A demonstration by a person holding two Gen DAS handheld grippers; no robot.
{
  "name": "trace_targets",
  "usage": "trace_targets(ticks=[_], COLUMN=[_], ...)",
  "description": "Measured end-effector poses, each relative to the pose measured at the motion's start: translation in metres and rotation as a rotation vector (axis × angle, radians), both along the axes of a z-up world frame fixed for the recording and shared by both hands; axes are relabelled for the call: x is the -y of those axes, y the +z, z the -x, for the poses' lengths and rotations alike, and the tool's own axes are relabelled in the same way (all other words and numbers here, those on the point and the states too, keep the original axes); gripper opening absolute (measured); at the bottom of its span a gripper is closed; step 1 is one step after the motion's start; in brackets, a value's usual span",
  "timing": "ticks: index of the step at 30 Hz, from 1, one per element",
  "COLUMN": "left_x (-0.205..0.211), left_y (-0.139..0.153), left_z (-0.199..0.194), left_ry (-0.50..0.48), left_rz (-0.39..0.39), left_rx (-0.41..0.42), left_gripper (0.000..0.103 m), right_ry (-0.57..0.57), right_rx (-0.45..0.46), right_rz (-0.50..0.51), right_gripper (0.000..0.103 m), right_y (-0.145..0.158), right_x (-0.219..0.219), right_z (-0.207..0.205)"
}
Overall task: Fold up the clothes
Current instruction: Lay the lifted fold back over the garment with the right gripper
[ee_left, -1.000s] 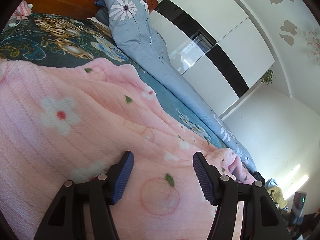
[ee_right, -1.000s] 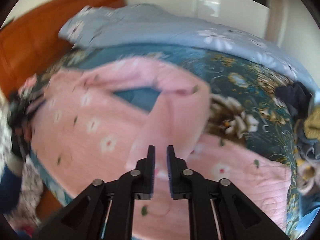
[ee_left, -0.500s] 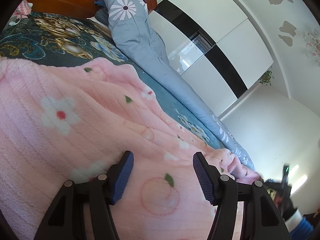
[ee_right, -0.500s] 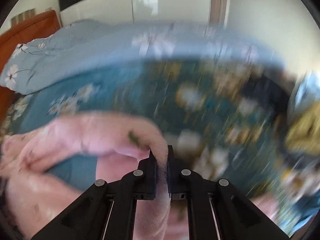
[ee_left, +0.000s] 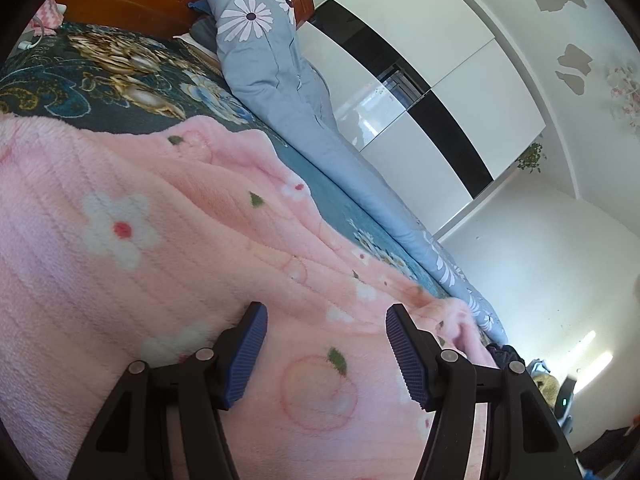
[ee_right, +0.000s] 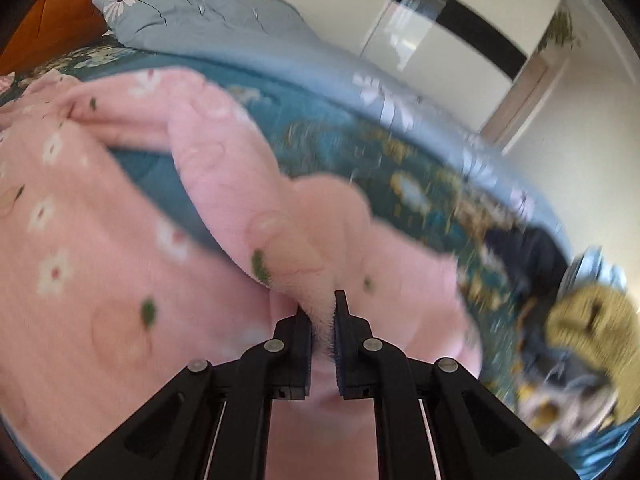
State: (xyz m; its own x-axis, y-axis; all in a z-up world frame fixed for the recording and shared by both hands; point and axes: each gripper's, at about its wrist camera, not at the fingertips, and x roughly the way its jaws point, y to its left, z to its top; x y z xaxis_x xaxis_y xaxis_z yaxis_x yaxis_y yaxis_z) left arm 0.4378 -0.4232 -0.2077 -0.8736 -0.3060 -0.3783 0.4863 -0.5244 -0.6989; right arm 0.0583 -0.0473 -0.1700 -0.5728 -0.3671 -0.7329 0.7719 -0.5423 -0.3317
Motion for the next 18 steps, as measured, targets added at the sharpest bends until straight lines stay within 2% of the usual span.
trace_targets(ticks=[3,5,6,9,11,13,16,18], left_x=[0.0,0.0,0.0,0.001,0.001,0.001,0.002,0.002], left_y=[0.0,0.0,0.0,-0.001,-0.001,-0.001,-0.002,-0.003], left_z=[0.0,0.001,0.001,0.001,0.002,0.001,0.001,-0.001], left_ry=[0.001,0.002,0.002,0.002,0.002,0.001,-0.001,-0.005], left_rz=[0.001,0.002,0.002,0.002,0.003,0.003,0.004,0.002], left_rx=[0.002,0.002,0.002,0.002,0.002,0.0,-0.011,-0.023], left_gripper=[0.066,0.066,0.066,0.066,0.066,0.066,0.067,0.067], right_ry=[0.007,0.036,0.049,0.062,-0.007,-0.123,-0.253,-0.299], right_rx=[0.093,0.157,0.198,0.315,0.383,0.443,0.51,0.501], right_rz=[0.015,0.032,0.056,0.173,0.301,0.388,0.382,0.31], right_gripper=[0.018,0.043,0.047,0.049,0.049,0.049,0.049,0.049], right_y=[-0.005,0.0,0.006,0.027,0.043,0.051,0.042,0.029], right_x=[-0.017,-0.017,-0.018,-0.021,-0.021,-0.011,0.02,0.043], right_z=[-0.006,-0.01,-0.01,-0.002,0.018,0.046,0.081,0.096])
